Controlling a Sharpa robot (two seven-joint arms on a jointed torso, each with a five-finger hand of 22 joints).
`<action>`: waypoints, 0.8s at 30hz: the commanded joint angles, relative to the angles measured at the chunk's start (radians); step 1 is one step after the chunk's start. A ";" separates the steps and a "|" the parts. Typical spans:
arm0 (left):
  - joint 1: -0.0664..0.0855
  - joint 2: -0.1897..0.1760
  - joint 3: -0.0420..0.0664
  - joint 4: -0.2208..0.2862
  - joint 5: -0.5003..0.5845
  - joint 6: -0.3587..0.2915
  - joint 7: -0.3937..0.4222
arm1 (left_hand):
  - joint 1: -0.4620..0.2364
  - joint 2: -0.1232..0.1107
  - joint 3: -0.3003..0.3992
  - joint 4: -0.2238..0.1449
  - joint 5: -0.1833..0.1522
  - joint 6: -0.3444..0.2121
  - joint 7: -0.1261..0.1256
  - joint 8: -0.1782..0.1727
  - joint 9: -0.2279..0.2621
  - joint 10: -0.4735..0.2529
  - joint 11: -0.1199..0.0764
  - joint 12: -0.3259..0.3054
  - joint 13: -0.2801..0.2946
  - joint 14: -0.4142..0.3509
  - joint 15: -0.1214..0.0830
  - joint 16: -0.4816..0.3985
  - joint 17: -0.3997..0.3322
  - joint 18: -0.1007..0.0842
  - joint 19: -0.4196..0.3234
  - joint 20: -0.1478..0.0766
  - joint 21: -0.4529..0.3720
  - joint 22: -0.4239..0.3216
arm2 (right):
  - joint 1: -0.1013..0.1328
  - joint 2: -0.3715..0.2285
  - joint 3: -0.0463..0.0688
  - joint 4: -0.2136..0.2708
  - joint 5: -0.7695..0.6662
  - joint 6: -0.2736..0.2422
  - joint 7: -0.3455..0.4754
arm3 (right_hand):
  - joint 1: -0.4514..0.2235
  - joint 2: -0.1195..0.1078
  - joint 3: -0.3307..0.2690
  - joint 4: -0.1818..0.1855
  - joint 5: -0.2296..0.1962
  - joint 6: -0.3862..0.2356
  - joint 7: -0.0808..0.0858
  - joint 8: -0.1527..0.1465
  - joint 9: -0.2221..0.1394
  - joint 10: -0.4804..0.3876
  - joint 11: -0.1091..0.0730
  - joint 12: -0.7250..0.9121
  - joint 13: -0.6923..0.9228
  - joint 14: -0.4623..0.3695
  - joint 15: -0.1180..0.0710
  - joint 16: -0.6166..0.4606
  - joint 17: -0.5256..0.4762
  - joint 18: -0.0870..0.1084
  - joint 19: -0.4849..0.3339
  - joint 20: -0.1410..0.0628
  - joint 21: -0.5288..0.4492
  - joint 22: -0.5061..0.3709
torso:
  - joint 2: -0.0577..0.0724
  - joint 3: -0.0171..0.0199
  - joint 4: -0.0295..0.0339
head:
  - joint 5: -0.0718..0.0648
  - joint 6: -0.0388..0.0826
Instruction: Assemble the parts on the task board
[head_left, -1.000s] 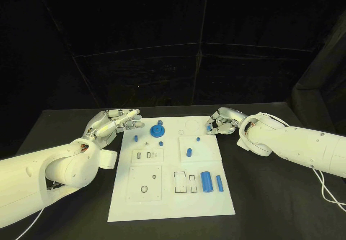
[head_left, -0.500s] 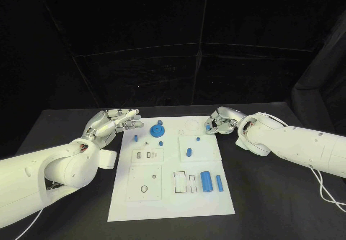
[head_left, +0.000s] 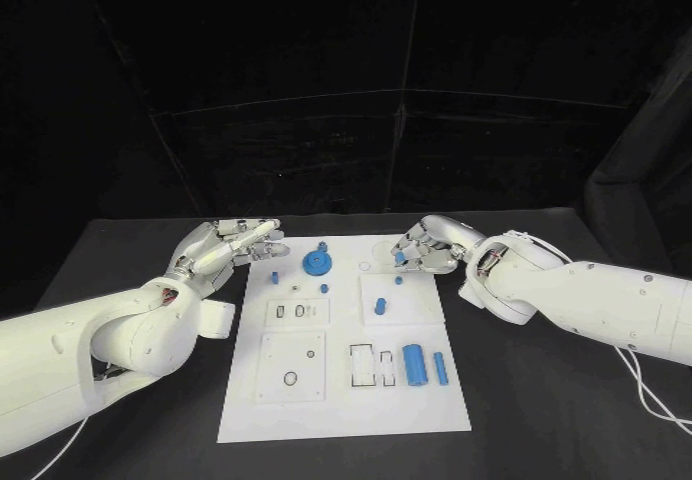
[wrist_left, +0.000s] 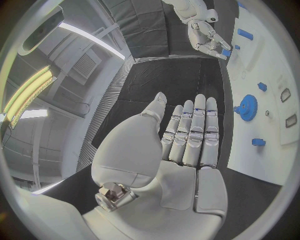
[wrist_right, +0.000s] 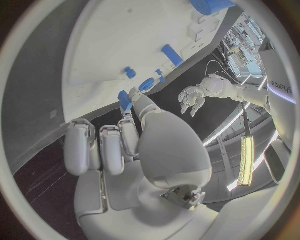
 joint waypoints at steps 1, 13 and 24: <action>0.002 -0.002 0.001 0.005 0.004 0.008 0.009 | -0.001 0.007 0.000 -0.008 -0.001 0.007 -0.002 -0.007 -0.001 0.009 0.001 -0.005 0.000 0.009 -0.001 -0.004 0.001 0.008 0.006 -0.002 -0.006 -0.002 | 0.004 0.015 0.001 0.032 -0.008 -0.052 -0.055 | -0.012 -0.001 0.009 0.001 -0.006 0.015 -0.010 0.001 0.000 -0.002 -0.004 -0.007 0.003 0.066 -0.005 -0.001 0.071 -0.012 -0.001 -0.006 0.006 0.000 | -0.004 -0.0053 0.0034 | -0.002 -0.001; 0.003 -0.006 0.001 0.007 0.005 0.007 0.008 | -0.001 0.007 0.000 -0.009 -0.001 0.007 -0.002 -0.007 -0.001 0.009 0.001 -0.006 -0.001 0.009 -0.001 -0.004 0.002 0.008 0.006 -0.002 -0.006 -0.002 | 0.004 0.143 0.001 0.054 -0.017 -0.032 -0.169 | -0.019 0.000 0.014 0.003 -0.007 0.012 -0.009 -0.003 -0.002 0.001 -0.004 -0.006 0.005 0.066 -0.005 0.000 0.074 -0.013 0.001 -0.007 0.007 0.003 | -0.008 -0.0065 0.0033 | 0.026 -0.012; 0.005 -0.004 0.001 -0.001 0.005 0.006 0.009 | -0.001 0.007 0.000 -0.009 -0.001 0.007 -0.001 -0.007 -0.001 0.009 0.002 -0.006 -0.001 0.009 -0.001 -0.005 0.002 0.008 0.006 -0.002 -0.006 -0.002 | 0.003 0.269 0.000 0.019 -0.070 0.041 -0.229 | -0.026 0.001 0.017 0.006 -0.009 0.012 -0.009 -0.006 -0.002 0.004 -0.004 -0.002 0.009 0.067 -0.005 0.001 0.077 -0.013 0.003 -0.007 0.008 0.006 | -0.006 -0.0079 0.0078 | 0.063 -0.026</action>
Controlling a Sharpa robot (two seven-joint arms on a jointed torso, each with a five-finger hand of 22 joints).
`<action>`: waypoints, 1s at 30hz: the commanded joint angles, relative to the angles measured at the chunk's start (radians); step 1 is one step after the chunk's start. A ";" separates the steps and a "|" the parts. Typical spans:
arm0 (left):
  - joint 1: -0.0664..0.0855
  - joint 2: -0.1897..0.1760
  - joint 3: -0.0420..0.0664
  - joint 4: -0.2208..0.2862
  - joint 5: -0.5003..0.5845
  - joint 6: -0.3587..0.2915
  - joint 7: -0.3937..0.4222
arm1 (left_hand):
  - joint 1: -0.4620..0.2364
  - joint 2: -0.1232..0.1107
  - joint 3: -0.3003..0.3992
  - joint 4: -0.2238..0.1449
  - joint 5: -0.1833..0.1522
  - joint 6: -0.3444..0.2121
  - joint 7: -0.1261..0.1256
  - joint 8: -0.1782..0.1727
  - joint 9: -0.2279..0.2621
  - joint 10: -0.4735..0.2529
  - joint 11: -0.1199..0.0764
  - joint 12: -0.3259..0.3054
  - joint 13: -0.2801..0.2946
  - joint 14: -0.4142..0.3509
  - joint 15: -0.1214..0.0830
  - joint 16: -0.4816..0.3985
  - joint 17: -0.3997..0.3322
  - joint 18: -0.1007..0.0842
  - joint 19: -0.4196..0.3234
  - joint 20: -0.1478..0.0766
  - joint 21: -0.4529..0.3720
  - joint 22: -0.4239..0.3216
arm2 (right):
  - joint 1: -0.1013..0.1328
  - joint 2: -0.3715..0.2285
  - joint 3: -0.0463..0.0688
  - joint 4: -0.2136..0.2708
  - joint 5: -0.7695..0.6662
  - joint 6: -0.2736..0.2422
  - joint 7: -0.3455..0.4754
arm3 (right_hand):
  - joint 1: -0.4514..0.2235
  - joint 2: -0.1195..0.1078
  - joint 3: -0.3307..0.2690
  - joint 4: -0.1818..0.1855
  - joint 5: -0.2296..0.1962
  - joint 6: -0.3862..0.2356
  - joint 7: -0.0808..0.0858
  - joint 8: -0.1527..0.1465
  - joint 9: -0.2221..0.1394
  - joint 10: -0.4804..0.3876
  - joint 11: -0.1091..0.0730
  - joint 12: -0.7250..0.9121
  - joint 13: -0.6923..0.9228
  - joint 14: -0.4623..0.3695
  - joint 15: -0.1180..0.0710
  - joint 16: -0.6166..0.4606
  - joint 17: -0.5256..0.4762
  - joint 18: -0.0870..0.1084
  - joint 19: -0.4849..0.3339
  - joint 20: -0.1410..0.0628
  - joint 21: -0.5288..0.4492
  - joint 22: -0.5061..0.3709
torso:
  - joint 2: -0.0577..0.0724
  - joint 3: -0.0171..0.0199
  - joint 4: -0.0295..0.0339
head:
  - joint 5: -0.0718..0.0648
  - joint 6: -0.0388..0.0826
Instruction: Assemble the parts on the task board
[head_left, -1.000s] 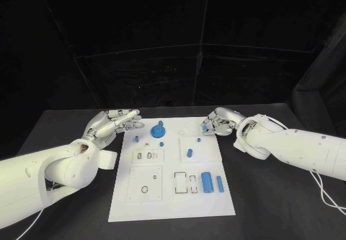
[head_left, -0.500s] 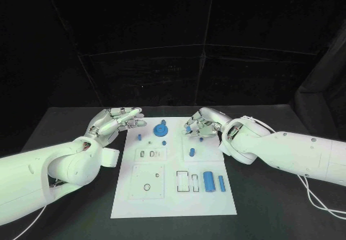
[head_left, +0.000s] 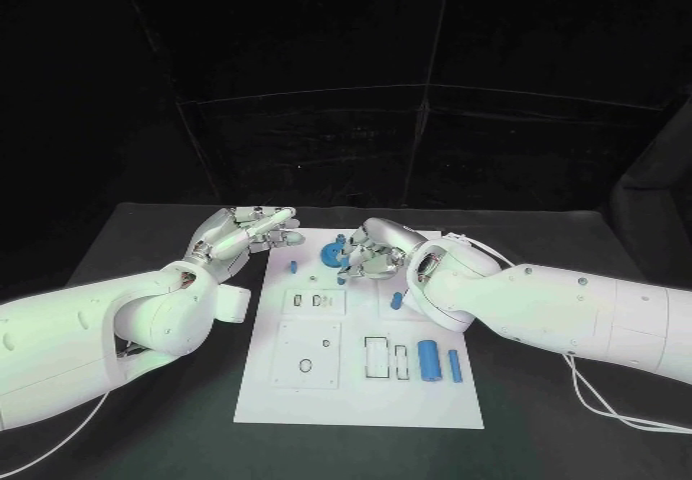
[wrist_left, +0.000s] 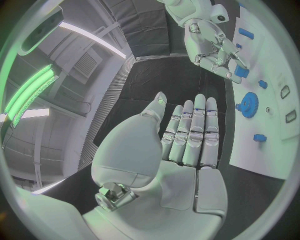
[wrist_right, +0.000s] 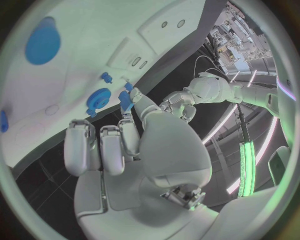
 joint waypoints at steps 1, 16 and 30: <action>0.003 0.002 0.001 -0.003 0.002 0.006 0.009 | -0.001 0.007 0.000 -0.004 -0.001 0.007 -0.001 -0.003 -0.001 0.009 0.002 -0.006 -0.001 0.007 0.002 -0.005 0.002 0.008 0.006 -0.002 -0.006 -0.001 | 0.000 0.029 0.000 -0.009 -0.048 0.060 -0.052 | -0.007 0.001 0.006 0.003 -0.003 0.012 -0.009 0.006 0.000 0.004 -0.004 0.006 0.013 0.067 -0.005 0.001 0.077 -0.013 0.003 -0.007 0.003 0.002 | 0.002 0.0001 -0.0004 | 0.010 -0.003; 0.005 0.010 0.001 0.000 0.002 0.006 0.007 | -0.002 0.007 -0.001 -0.004 -0.001 0.007 -0.001 -0.004 -0.001 0.009 0.002 -0.007 -0.001 0.007 0.002 -0.005 0.002 0.008 0.007 -0.002 -0.006 -0.001 | -0.023 0.114 -0.021 -0.041 -0.111 0.109 -0.076 | -0.009 0.002 0.007 0.004 -0.003 0.013 -0.009 0.006 0.000 0.005 -0.004 0.006 0.014 0.067 -0.005 0.000 0.074 -0.013 0.003 -0.008 0.003 0.002 | 0.002 0.0027 -0.0005 | 0.016 -0.012; 0.005 0.010 0.001 -0.001 0.002 0.009 0.006 | -0.002 0.007 -0.001 -0.005 -0.001 0.007 0.000 -0.004 -0.001 0.009 0.002 -0.007 -0.001 0.007 0.002 -0.005 0.002 0.008 0.007 -0.002 -0.006 -0.001 | -0.037 0.129 -0.022 -0.050 -0.139 0.120 -0.078 | -0.011 0.001 0.007 0.005 -0.002 0.013 -0.009 0.005 0.000 0.005 -0.004 0.005 0.013 0.066 -0.005 -0.001 0.072 -0.013 0.003 -0.008 0.003 0.002 | 0.001 0.0020 -0.0007 | 0.019 -0.024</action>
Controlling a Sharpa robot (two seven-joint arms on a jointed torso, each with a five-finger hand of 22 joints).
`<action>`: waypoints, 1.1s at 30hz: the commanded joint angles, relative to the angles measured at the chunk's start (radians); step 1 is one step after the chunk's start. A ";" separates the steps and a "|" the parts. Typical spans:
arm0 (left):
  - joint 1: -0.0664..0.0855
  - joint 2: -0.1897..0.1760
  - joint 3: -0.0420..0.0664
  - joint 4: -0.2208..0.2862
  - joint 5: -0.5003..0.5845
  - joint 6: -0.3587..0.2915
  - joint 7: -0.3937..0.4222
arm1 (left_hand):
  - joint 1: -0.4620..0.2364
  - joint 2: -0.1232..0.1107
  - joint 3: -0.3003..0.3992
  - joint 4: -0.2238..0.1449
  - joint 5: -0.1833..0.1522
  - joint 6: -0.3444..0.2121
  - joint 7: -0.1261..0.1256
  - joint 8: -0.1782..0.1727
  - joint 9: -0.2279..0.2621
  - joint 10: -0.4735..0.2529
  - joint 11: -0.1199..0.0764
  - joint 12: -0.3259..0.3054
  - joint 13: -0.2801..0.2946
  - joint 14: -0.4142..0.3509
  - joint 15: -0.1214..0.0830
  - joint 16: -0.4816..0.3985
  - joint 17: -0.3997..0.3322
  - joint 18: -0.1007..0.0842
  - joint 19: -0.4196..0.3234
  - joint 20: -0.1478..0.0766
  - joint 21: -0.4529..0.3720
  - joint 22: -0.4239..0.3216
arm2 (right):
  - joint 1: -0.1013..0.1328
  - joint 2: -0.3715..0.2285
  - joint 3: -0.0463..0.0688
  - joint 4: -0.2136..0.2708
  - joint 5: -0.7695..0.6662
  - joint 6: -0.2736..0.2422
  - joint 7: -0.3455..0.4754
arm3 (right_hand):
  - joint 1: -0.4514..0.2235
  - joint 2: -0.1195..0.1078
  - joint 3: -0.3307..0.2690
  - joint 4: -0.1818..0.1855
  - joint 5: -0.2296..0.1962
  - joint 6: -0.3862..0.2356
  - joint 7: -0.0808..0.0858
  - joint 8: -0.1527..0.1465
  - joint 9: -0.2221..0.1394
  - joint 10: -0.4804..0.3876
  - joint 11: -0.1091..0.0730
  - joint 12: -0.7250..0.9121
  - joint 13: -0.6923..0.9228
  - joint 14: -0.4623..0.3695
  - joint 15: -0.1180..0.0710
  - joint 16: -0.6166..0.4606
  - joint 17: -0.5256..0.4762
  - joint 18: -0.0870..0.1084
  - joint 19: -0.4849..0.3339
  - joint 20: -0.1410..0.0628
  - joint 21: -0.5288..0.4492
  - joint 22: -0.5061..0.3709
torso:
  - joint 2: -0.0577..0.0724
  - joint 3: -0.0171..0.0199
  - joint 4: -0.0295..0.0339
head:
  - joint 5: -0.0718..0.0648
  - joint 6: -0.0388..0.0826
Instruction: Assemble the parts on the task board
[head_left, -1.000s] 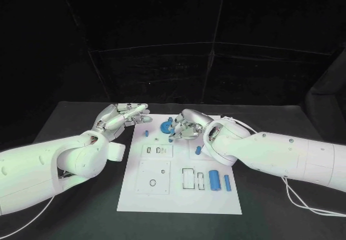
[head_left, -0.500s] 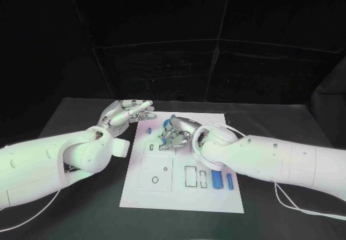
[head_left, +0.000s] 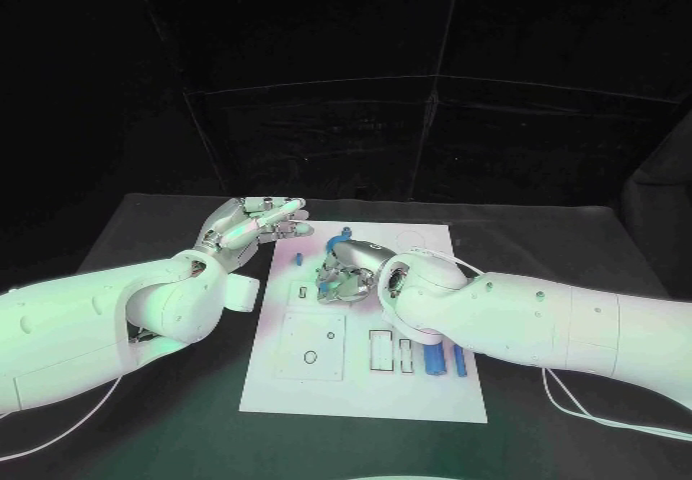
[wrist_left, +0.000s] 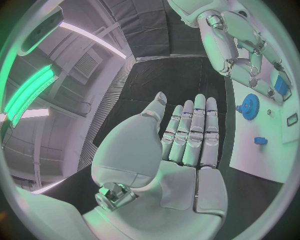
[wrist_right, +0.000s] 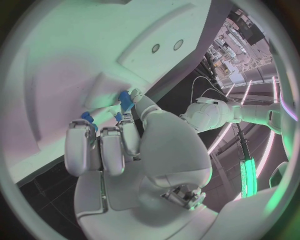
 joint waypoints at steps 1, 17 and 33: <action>0.002 0.001 0.001 0.001 0.001 0.009 0.006 | -0.002 0.007 -0.001 -0.005 -0.001 0.007 0.000 -0.004 -0.001 0.005 -0.001 -0.003 -0.001 0.007 0.001 -0.005 0.002 0.008 0.007 -0.002 -0.006 -0.001 | -0.001 -0.001 0.000 0.001 -0.023 0.015 -0.006 | -0.005 0.005 0.005 0.002 0.002 0.016 -0.006 0.003 0.000 0.005 -0.004 0.001 0.013 0.066 -0.005 -0.001 0.071 -0.013 -0.001 -0.004 0.003 0.001 | 0.000 0.0001 0.0008 | -0.001 -0.004; 0.002 0.000 0.001 -0.001 0.001 0.011 0.006 | -0.003 0.007 -0.002 -0.006 -0.001 0.006 0.001 -0.005 -0.001 0.005 -0.001 -0.004 -0.001 0.008 0.001 -0.006 0.002 0.008 0.008 -0.002 -0.007 -0.002 | -0.003 -0.024 0.000 0.006 -0.064 0.012 -0.022 | -0.006 0.004 0.005 0.002 0.002 0.016 -0.006 0.002 0.000 0.005 -0.004 0.001 0.012 0.066 -0.005 -0.002 0.071 -0.013 -0.001 -0.004 0.003 0.001 | -0.001 -0.0008 0.0005 | 0.000 -0.010; 0.002 0.001 0.001 -0.002 0.001 0.012 0.005 | -0.003 0.007 -0.002 -0.006 -0.001 0.006 0.001 -0.005 -0.001 0.005 -0.001 -0.004 -0.001 0.008 0.001 -0.006 0.002 0.008 0.008 -0.002 -0.007 -0.002 | -0.003 -0.023 0.000 0.003 -0.070 0.035 -0.020 | -0.009 -0.001 0.005 0.001 0.002 0.017 -0.006 0.002 0.000 0.004 -0.005 -0.001 0.012 0.066 -0.005 -0.002 0.071 -0.014 0.002 -0.004 0.004 0.005 | -0.001 -0.0022 0.0018 | -0.001 -0.013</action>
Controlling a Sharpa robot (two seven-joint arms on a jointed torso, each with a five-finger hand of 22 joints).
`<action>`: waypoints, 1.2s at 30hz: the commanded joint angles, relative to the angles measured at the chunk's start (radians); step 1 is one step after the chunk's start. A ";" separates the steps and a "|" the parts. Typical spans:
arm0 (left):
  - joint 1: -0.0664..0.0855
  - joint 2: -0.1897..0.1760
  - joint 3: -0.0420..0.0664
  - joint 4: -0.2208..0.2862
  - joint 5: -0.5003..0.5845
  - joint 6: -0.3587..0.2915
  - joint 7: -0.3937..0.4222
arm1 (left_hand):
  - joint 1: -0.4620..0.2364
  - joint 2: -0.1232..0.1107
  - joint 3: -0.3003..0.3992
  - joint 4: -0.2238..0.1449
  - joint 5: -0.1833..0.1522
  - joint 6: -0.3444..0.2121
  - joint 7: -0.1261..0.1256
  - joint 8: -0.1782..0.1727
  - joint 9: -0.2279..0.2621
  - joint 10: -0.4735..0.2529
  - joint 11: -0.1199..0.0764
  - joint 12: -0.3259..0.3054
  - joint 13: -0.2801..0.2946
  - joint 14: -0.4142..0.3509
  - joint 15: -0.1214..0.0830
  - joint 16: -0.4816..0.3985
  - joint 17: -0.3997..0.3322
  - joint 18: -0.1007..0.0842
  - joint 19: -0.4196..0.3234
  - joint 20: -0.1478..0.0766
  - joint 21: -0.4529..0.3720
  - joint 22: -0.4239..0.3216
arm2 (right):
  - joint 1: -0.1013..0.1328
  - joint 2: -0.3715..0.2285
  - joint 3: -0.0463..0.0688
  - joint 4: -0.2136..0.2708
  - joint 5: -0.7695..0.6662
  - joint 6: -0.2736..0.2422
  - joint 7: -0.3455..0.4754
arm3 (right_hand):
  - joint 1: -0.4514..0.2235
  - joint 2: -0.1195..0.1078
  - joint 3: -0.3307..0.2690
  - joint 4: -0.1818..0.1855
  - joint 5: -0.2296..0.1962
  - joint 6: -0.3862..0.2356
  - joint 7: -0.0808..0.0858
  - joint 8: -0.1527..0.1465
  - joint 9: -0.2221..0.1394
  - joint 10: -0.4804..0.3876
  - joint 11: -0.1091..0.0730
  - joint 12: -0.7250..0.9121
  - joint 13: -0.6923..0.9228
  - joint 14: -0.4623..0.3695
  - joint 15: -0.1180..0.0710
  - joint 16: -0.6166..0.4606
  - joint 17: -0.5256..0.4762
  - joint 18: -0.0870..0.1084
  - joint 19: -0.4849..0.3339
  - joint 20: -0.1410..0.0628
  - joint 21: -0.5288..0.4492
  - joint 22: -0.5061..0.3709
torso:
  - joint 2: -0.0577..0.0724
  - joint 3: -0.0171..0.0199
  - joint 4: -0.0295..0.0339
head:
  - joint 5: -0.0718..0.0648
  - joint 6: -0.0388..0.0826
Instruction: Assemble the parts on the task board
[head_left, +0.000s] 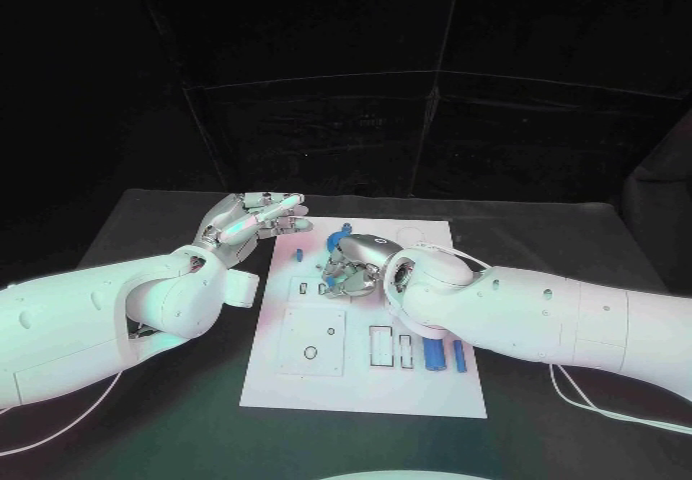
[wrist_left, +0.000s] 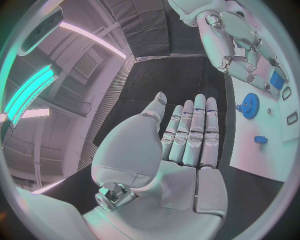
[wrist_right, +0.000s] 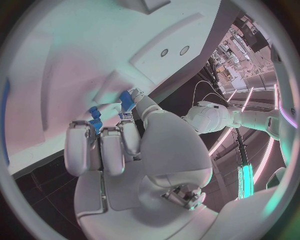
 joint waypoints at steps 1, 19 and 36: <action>0.002 0.001 0.001 0.001 0.000 0.012 0.006 | -0.003 0.007 -0.002 -0.006 -0.001 0.006 0.001 -0.005 -0.001 0.005 -0.001 -0.004 -0.001 0.008 0.001 -0.006 0.002 0.008 0.008 -0.002 -0.007 -0.001 | -0.002 0.001 -0.003 -0.005 -0.009 0.034 -0.014 | 0.000 0.009 0.005 0.001 0.005 0.012 -0.006 0.002 0.001 0.004 -0.005 -0.001 0.012 0.066 -0.005 -0.002 0.072 -0.014 0.002 -0.004 0.004 0.004 | 0.000 -0.0005 0.0000 | 0.000 -0.001; 0.001 0.002 0.001 -0.002 0.000 0.013 0.005 | -0.004 0.007 -0.002 -0.007 -0.001 0.006 0.001 -0.006 -0.001 0.005 0.000 -0.005 -0.001 0.008 0.001 -0.007 0.002 0.008 0.008 -0.002 -0.007 -0.001 | -0.002 0.005 -0.003 -0.016 -0.005 0.051 -0.023 | -0.018 -0.016 0.010 -0.001 0.002 -0.024 0.009 -0.028 -0.004 -0.024 0.006 -0.053 -0.031 0.063 0.002 -0.011 0.057 -0.013 -0.003 0.001 0.001 -0.003 | 0.000 0.0004 -0.0002 | 0.001 -0.007; 0.001 0.002 0.001 -0.004 0.000 0.013 0.004 | -0.004 0.007 -0.002 -0.008 -0.001 0.006 0.002 -0.007 -0.001 0.005 0.000 -0.006 -0.001 0.008 0.002 -0.008 0.002 0.008 0.009 -0.002 -0.008 -0.001 | -0.003 0.002 -0.003 -0.014 -0.011 0.059 -0.026 | -0.022 -0.037 0.011 -0.008 0.001 -0.040 0.015 -0.041 -0.004 -0.033 0.012 -0.067 -0.042 0.063 0.008 -0.013 0.056 -0.012 -0.004 0.006 -0.001 -0.005 | 0.000 -0.0006 0.0003 | -0.001 -0.013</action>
